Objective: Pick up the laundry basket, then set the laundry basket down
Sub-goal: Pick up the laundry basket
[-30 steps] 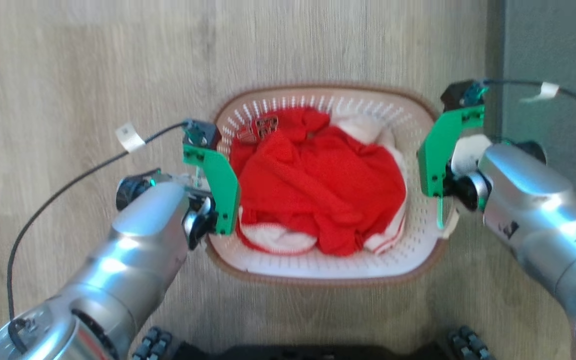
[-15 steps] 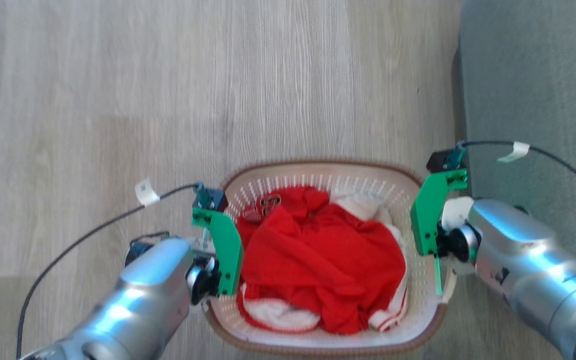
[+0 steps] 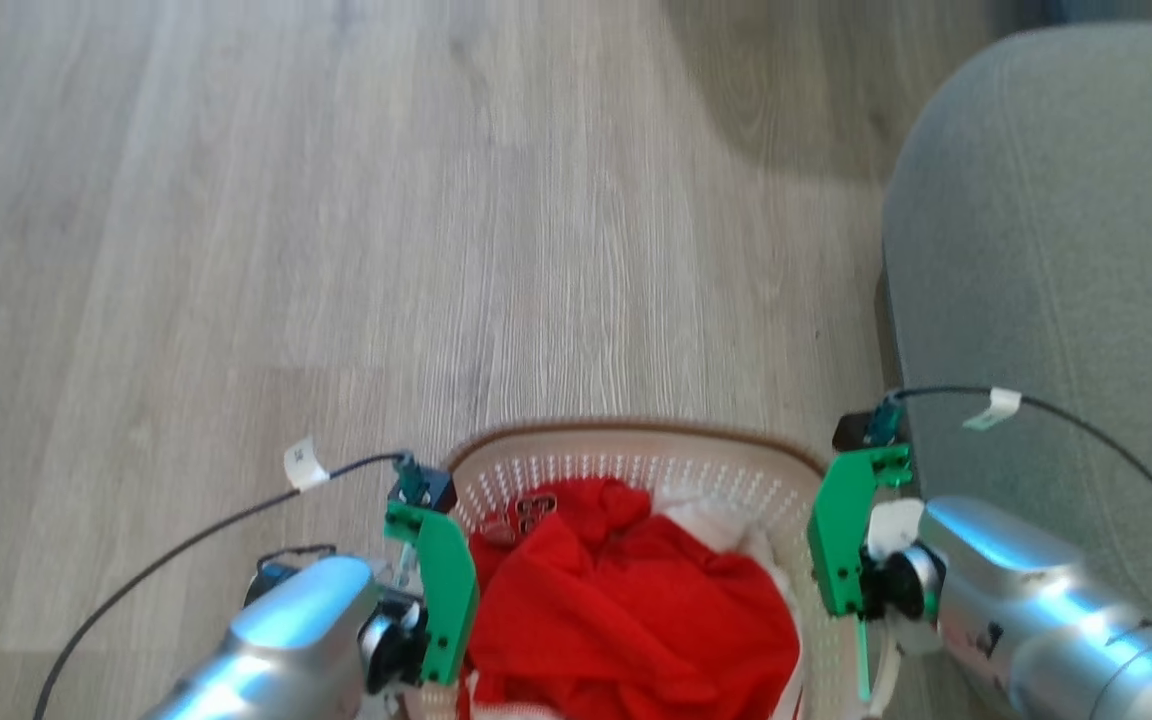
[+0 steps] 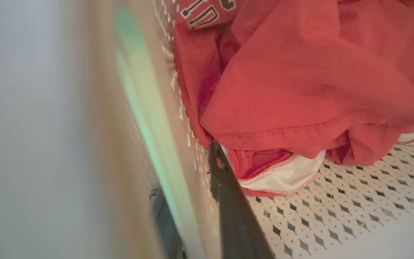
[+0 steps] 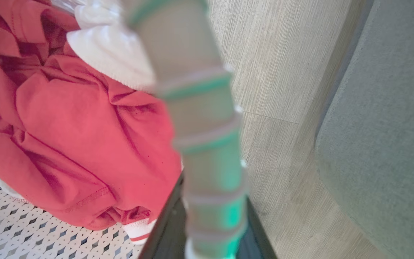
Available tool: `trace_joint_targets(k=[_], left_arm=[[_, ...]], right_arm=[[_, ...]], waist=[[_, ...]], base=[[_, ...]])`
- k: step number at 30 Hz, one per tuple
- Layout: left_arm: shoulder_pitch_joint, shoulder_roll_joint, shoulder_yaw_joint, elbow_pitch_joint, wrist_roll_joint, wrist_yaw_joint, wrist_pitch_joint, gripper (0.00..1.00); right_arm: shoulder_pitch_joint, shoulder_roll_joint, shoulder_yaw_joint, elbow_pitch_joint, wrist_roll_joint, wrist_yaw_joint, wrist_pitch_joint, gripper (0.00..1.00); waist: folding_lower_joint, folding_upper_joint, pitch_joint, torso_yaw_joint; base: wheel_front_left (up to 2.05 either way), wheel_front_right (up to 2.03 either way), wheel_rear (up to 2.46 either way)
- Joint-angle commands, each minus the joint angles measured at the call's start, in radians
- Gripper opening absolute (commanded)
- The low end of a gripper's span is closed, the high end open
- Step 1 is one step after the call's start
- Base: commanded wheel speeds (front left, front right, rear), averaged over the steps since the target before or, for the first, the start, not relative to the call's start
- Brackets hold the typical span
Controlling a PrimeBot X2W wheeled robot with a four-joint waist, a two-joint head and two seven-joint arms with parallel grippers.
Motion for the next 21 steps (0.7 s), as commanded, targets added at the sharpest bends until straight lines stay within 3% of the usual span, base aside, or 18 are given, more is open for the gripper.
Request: trace_joint_targets(k=[1, 11, 21], left_arm=[[-0.017, 0.018, -0.02, -0.042, 0.02, -0.037, 0.014, 0.0], [0.059, 0.06, -0.023, -0.122, 0.015, -0.037, 0.075, 0.0], [0.085, 0.077, -0.023, -0.143, 0.016, -0.037, 0.086, 0.0]], right_arm=[[-0.007, 0.017, 0.016, -0.031, -0.017, 0.016, 0.001, 0.0], [0.036, 0.052, 0.022, -0.033, -0.025, 0.016, 0.041, 0.0], [0.051, 0.055, 0.023, -0.029, -0.027, 0.016, 0.044, 0.0]], waist=[[0.0001, -0.0001, -0.036, 0.009], [0.0001, -0.0001, -0.128, 0.017], [0.0001, -0.0001, -0.147, 0.018]], base=[[0.0, 0.0, 0.0], [0.0, 0.0, 0.0], [0.0, 0.0, 0.0]])
